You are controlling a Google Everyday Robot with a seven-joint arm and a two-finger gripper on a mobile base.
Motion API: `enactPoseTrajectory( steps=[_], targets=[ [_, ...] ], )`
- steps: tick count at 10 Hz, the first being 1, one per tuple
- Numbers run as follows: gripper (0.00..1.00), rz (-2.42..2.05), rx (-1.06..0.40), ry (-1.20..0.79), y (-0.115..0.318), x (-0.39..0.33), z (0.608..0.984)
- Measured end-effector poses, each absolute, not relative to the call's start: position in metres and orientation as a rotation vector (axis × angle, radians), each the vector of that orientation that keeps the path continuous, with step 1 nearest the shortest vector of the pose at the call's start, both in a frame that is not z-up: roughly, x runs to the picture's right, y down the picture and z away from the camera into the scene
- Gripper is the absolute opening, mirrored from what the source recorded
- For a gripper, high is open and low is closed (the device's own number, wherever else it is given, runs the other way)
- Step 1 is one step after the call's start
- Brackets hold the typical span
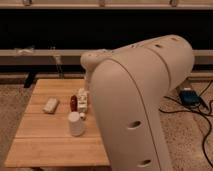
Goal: Stand the bottle upright
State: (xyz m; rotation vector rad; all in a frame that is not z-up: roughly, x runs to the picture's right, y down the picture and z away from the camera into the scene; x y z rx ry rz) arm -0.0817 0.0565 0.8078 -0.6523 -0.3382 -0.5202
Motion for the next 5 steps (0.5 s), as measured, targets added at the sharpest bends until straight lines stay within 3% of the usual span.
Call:
enactPoseTrajectory(
  steps=[3,5],
  targets=[
    [0.77,-0.676,-0.552,-0.259,0.073,-0.097,0.836],
    [0.77,-0.716,-0.501,-0.256,0.084,-0.108,0.832]
  ],
)
